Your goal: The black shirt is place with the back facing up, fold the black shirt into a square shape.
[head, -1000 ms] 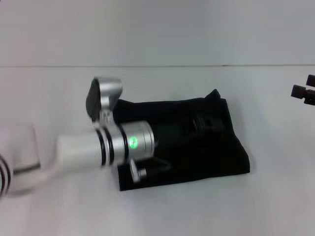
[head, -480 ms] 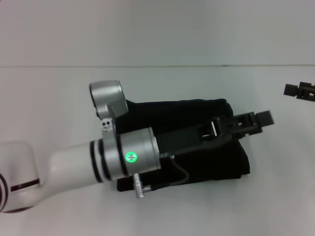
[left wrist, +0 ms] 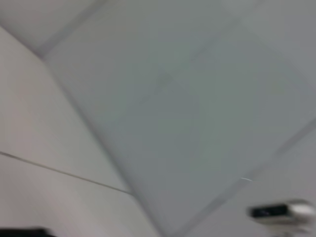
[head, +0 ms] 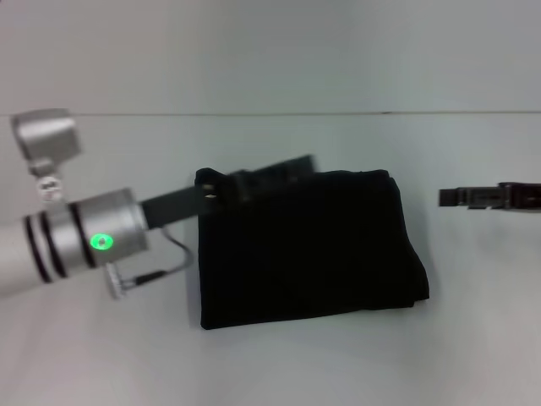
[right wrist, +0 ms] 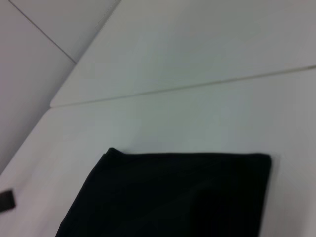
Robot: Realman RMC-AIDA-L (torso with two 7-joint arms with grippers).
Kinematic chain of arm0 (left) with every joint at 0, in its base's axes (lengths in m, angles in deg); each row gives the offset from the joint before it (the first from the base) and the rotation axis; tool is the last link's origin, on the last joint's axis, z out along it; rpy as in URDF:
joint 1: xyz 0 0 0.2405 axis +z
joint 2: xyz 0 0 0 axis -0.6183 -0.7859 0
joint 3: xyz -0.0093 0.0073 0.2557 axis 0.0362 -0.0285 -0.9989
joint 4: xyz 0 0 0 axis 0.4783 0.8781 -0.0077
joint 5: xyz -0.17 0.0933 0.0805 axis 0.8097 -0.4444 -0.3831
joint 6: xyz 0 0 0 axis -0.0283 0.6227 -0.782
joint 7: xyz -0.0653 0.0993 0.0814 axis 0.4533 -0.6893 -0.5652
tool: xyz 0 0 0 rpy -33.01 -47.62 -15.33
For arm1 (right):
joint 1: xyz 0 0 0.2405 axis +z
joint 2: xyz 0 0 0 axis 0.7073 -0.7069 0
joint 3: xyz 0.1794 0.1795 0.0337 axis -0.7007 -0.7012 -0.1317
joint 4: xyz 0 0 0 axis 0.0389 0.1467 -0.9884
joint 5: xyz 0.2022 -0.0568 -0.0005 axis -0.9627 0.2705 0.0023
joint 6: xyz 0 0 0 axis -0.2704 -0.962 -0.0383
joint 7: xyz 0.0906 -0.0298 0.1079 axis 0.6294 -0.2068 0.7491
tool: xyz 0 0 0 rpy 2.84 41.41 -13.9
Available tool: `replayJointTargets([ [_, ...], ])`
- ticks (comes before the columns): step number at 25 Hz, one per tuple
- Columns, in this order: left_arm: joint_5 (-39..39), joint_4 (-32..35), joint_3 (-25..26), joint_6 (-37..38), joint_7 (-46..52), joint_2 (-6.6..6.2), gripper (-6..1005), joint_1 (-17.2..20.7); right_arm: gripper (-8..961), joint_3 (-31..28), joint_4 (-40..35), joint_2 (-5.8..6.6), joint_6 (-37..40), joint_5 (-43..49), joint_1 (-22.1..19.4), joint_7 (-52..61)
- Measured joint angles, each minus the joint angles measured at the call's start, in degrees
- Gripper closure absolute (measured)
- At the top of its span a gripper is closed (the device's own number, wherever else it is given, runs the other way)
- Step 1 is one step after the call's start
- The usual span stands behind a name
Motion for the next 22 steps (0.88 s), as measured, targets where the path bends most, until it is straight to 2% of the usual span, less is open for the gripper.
replayJointTargets([
  [3, 0.22, 0.76, 0.04, -5.04, -0.36, -1.78, 48, 1.14, 38, 0.2, 2.39, -0.32, -1.8, 0.64, 1.72, 0.86],
  [7, -0.04, 0.52, -0.12, -15.11, 0.95, -3.27, 48, 1.47, 38, 0.42, 6.11, -1.13, -5.46, 0.69, 4.3, 1.04],
  [9, -0.13, 0.51, -0.15, -18.64, 1.42, -3.44, 47, 1.37, 37, 0.66, 8.25, -2.02, -8.38, 0.75, 6.42, 1.07],
  [10, -0.16, 0.52, -0.18, -21.22, 1.57, -3.53, 47, 1.21, 37, 0.66, 8.25, -2.02, -8.38, 0.75, 6.42, 1.07],
  [14, -0.18, 0.4, -0.19, -29.18, 1.69, -3.6, 47, 0.15, 37, 0.72, 10.25, -3.44, -12.27, 0.69, 8.79, 1.34],
  [22, -0.16, 0.55, -0.2, -31.09, 1.6, -3.59, 47, -0.46, 37, 0.41, 10.88, -6.83, -18.7, -3.0, 11.42, -0.86],
])
